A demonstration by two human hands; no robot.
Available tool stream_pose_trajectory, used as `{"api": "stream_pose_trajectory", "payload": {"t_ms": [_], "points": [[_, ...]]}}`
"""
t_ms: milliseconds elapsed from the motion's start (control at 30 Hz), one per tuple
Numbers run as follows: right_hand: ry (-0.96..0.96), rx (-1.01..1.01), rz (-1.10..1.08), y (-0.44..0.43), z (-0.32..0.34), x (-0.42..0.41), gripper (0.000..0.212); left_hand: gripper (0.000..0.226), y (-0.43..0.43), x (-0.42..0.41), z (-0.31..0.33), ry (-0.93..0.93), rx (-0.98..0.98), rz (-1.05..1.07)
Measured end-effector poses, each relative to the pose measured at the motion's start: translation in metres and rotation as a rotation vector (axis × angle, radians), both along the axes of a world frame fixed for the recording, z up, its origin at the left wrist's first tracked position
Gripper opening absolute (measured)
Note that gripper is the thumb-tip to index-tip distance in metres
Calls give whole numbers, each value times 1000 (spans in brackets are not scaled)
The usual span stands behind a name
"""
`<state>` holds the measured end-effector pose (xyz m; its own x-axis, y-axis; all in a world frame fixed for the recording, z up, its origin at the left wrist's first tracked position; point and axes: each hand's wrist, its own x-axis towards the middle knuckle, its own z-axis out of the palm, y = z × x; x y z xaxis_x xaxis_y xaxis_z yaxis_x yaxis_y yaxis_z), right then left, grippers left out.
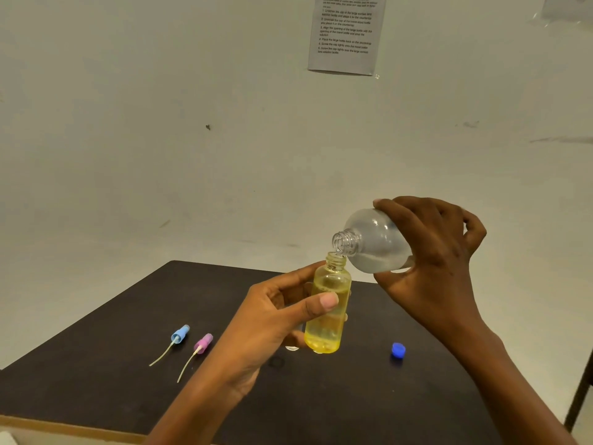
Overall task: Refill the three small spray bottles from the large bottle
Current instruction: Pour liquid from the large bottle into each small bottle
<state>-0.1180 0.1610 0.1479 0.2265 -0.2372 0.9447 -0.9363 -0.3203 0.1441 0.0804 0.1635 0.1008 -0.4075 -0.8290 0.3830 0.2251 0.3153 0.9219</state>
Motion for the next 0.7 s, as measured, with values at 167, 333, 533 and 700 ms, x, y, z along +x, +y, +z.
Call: {"api": "stream_pose_trajectory", "payload": {"t_ms": [167,333,533,700], "points": [[16,-19,1,0,2,2,68,52,-1,1,0,-3,9,-3],[30,-20,-4,0,3,2,71,50,-1,2,0,1,14,-2],[43,-16,-18,-1,3,2,75,51,-1,3,-2,9,12,-5],[41,-19,-18,-1,3,2,77,50,-3,2,-1,9,11,-5]]}}
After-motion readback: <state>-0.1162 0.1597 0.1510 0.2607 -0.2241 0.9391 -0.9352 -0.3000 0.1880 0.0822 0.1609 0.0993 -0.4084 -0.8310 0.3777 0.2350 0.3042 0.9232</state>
